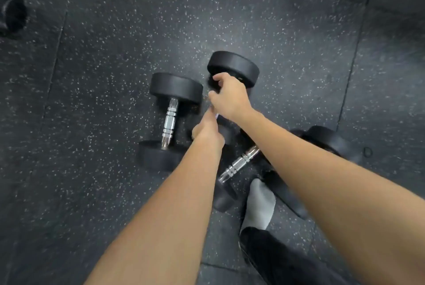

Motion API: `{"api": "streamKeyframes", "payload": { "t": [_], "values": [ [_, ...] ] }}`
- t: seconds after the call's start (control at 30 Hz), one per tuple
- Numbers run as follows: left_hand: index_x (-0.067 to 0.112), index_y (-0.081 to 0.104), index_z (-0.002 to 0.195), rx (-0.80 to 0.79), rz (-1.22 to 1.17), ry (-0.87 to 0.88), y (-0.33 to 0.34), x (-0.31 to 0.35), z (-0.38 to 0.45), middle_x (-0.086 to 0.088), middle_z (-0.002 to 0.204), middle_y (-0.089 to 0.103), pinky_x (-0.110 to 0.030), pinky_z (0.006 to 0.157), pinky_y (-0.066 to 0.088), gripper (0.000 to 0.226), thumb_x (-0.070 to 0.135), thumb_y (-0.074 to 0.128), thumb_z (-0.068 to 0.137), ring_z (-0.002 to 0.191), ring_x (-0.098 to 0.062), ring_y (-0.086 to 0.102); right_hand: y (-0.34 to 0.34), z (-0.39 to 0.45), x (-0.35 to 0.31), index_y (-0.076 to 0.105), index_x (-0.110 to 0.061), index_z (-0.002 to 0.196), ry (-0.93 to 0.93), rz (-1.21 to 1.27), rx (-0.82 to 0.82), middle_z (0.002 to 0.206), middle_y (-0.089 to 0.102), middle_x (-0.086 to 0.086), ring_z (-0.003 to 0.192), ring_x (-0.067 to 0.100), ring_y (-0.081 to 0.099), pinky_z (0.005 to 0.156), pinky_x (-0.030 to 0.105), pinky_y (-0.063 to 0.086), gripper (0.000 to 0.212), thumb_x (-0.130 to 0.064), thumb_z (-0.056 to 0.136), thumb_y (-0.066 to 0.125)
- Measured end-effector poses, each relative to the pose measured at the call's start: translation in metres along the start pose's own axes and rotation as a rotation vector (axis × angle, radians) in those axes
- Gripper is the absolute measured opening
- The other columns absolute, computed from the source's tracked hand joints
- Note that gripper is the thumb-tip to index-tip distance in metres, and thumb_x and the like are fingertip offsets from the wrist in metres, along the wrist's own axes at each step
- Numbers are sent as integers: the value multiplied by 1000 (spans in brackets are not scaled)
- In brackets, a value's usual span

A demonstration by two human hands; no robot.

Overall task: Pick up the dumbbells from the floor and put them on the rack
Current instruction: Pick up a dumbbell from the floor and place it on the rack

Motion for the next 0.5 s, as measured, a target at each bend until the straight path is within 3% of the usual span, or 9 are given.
{"api": "streamKeyframes", "payload": {
  "t": [0.07,0.13,0.2,0.27,0.33,0.43,0.5],
  "values": [
    [18,63,109,17,27,22,12,2,5,-9,141,58,-45,99,45,43,51,69,81,129,-32,54,-7,15,-7,49,-13,146,-108,-128,48,142,51,13,131,31,46,104,31,38,54,-14,94,62],
    [14,52,126,159,-90,0,4,-6,7,-8,132,55,-40,94,41,72,45,82,68,118,-28,51,-16,28,-18,46,-13,147,-193,-308,137,144,44,13,131,33,41,106,34,36,60,-14,90,66],
    [8,32,145,322,-21,41,-7,-9,3,-13,133,52,-39,86,40,91,27,86,74,108,-28,51,-22,48,-22,38,-12,151,-228,-560,221,152,37,14,138,34,36,112,37,32,77,-22,84,74],
    [3,27,147,384,83,75,-13,-5,-2,-19,140,51,-39,86,42,86,14,80,81,112,-34,55,-17,65,-10,22,-9,159,-193,-718,156,160,31,13,147,33,29,120,47,25,98,-27,81,79],
    [0,37,138,394,100,84,-18,1,4,-20,125,59,-38,80,47,79,6,82,73,94,-36,57,-17,76,8,11,-11,162,-131,-758,101,154,37,13,142,31,36,116,51,33,104,-16,82,78],
    [-1,53,124,391,145,103,-31,20,0,-14,87,60,-44,80,58,77,7,87,55,72,-32,58,-32,80,14,32,-7,152,-137,-802,143,141,45,17,127,34,47,99,42,43,78,-3,84,71],
    [0,57,124,403,230,138,-42,31,8,-16,86,64,-49,77,60,91,10,85,39,74,-35,66,-40,81,13,48,-2,136,-105,-723,129,140,43,19,126,36,46,98,41,44,51,-4,88,65]
  ]
}}
Point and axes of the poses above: each hand's wrist, its own z-axis towards the middle knuckle, its own y-axis out of the palm, x = y × z, the point moved 9 cm from there along z, towards the middle knuckle
